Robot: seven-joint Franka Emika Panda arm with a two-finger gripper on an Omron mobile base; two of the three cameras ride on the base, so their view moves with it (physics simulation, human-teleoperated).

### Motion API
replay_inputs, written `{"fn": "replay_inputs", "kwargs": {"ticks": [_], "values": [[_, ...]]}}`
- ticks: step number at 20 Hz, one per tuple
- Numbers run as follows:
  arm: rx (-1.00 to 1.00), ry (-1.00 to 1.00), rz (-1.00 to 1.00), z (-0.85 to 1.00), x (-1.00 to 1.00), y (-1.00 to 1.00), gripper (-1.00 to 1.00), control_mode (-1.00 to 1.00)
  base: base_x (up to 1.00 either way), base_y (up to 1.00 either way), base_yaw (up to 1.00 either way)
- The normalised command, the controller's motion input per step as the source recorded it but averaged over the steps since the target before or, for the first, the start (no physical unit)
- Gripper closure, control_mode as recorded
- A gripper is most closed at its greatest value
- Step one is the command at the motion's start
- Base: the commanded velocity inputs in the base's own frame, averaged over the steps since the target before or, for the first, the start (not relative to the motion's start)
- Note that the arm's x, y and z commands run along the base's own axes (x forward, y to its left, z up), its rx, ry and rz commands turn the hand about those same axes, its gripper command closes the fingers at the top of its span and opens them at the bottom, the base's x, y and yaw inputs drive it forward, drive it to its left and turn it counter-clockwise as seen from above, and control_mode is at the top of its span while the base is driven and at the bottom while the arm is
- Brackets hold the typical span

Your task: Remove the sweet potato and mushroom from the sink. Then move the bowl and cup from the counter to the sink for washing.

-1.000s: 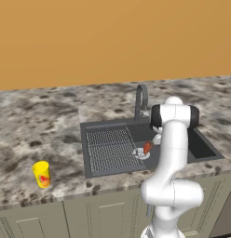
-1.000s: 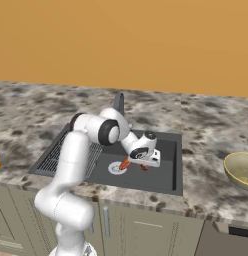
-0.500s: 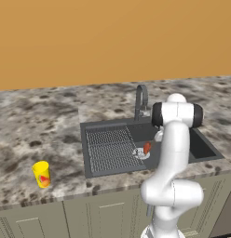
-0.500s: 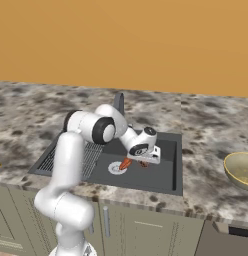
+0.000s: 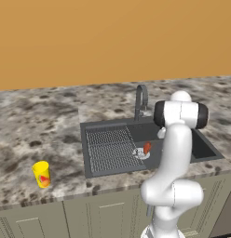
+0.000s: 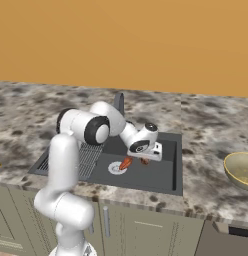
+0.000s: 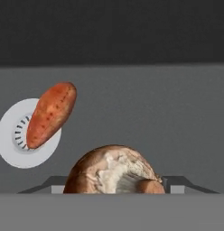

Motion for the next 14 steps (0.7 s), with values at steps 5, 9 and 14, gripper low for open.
{"fn": "replay_inputs", "kwargs": {"ticks": [5, 9, 14], "values": [[0.00, -0.05, 0.00, 0.34, -0.19, -0.08, 1.00, -1.00, 0.00, 0.00, 0.00], [0.00, -0.08, 0.00, 0.35, -0.21, -0.08, 1.00, -1.00, 0.00, 0.00, 0.00], [0.00, -0.10, 0.00, 0.36, -0.24, -0.05, 1.00, -1.00, 0.00, 0.00, 0.00]]}}
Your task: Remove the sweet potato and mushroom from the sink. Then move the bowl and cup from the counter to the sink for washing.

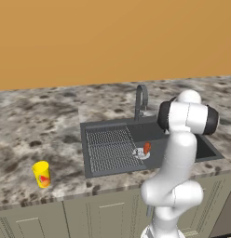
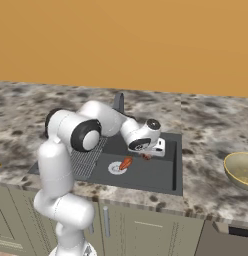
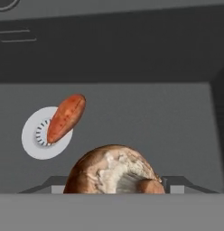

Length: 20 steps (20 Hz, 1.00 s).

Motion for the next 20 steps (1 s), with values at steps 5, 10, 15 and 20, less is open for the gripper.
{"fn": "replay_inputs", "kwargs": {"ticks": [5, 10, 15, 20], "values": [[0.00, -0.05, 0.00, 0.37, -0.22, 0.00, 1.00, -1.00, 0.00, 0.00, 0.00], [0.00, -0.02, -0.01, 0.35, -0.21, 0.00, 1.00, -1.00, 0.00, 0.00, 0.00], [-0.03, 0.00, -0.03, 0.34, -0.19, 0.01, 1.00, -1.00, 0.00, 0.00, 0.00], [-0.07, 0.00, -0.05, 0.32, -0.19, -0.01, 1.00, -1.00, 0.00, 0.00, 0.00]]}}
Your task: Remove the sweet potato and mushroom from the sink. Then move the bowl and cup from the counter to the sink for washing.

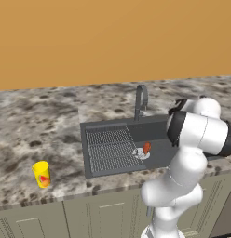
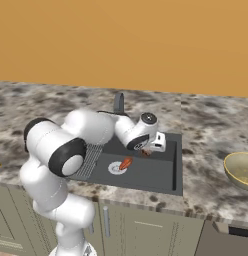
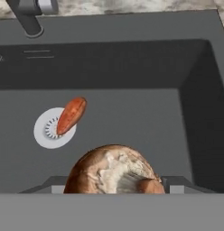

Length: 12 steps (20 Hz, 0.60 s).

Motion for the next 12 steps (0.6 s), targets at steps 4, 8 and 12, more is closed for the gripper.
{"fn": "replay_inputs", "kwargs": {"ticks": [4, 8, 12], "values": [[-0.11, 0.00, -0.08, 0.30, -0.19, -0.01, 1.00, -1.00, 0.00, 0.00, 0.00], [-0.13, 0.00, -0.09, 0.27, -0.17, -0.02, 1.00, -1.00, 0.00, 0.00, 0.00], [-0.14, 0.00, -0.08, 0.19, -0.11, -0.11, 1.00, -1.00, 0.00, 0.00, 0.00]]}}
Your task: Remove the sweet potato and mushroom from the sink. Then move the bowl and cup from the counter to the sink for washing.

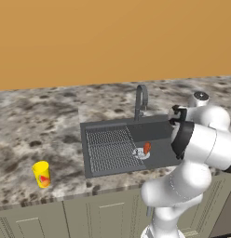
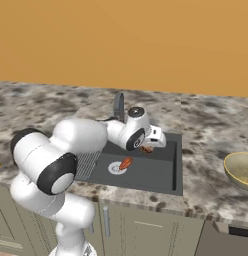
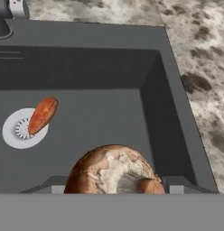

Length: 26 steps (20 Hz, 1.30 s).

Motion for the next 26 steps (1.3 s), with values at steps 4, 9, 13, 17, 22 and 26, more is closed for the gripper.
{"fn": "replay_inputs", "kwargs": {"ticks": [4, 9, 13, 17, 22, 26], "values": [[-0.14, 0.00, -0.06, 0.10, -0.02, -0.17, 1.00, -1.00, 0.00, 0.00, 0.00], [-0.09, 0.00, -0.04, 0.03, 0.00, -0.23, 1.00, -1.00, 0.00, 0.00, 0.00], [-0.06, 0.00, -0.03, 0.02, 0.00, -0.28, 1.00, -1.00, 0.00, 0.00, 0.00], [-0.02, 0.00, -0.03, 0.04, 0.00, -0.28, 1.00, -1.00, 0.00, 0.00, 0.00], [-0.01, 0.00, -0.02, 0.08, 0.02, -0.27, 1.00, -1.00, 0.00, 0.00, 0.00], [0.00, 0.00, -0.01, 0.06, 0.01, -0.27, 1.00, -1.00, 0.00, 0.00, 0.00]]}}
